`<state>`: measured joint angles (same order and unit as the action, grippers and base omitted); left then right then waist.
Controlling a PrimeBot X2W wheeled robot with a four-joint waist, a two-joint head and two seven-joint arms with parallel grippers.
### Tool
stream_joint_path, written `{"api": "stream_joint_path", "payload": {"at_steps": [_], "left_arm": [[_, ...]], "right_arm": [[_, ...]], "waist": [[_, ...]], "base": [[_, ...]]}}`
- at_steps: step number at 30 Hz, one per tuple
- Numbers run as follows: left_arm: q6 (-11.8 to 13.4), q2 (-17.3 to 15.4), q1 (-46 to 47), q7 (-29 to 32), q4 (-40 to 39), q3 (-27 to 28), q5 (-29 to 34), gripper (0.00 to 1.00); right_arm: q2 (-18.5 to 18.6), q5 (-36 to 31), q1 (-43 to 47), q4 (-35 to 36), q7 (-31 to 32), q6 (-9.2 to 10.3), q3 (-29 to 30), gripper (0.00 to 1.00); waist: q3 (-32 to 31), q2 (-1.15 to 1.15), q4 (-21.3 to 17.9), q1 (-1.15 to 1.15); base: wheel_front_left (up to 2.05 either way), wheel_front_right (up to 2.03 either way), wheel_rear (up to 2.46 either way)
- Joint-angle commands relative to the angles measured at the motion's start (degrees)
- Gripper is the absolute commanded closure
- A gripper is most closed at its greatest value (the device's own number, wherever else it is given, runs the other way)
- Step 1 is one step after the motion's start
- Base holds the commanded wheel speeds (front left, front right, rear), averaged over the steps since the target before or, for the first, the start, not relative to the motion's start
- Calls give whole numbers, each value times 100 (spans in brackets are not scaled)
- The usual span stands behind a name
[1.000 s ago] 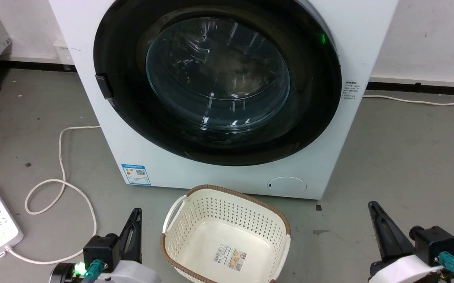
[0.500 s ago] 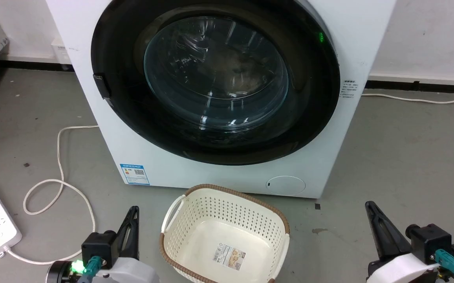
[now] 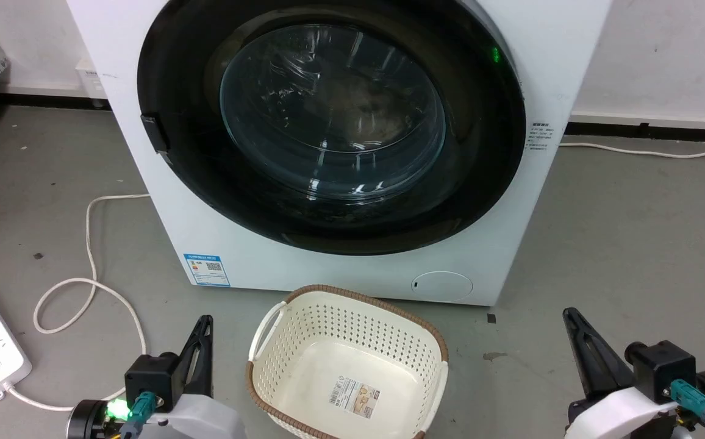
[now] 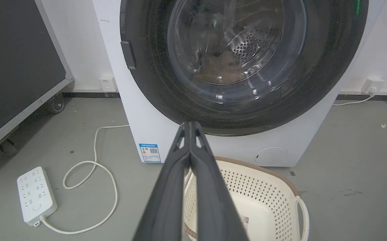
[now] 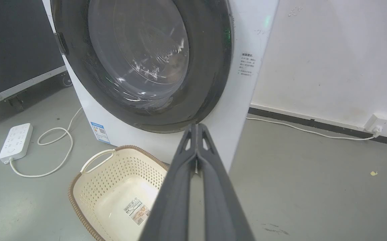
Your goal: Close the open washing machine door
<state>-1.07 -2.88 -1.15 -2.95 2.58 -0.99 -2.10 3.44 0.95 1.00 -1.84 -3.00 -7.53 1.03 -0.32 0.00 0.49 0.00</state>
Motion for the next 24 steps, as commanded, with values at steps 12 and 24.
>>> {"api": "stream_joint_path", "payload": {"at_steps": [12,24], "left_arm": [[77,-1,96,163,-154,59,133,100],[107,1,115,295,-258,99,210,100]], "right_arm": [[-47,-64,-84,118,168,4,-61,100],[-57,-95,-100,184,300,4,-103,100]], "waist": [[17,0,-26,0],[32,0,-49,0]], "base": [[0,0,0],[0,0,0]]}}
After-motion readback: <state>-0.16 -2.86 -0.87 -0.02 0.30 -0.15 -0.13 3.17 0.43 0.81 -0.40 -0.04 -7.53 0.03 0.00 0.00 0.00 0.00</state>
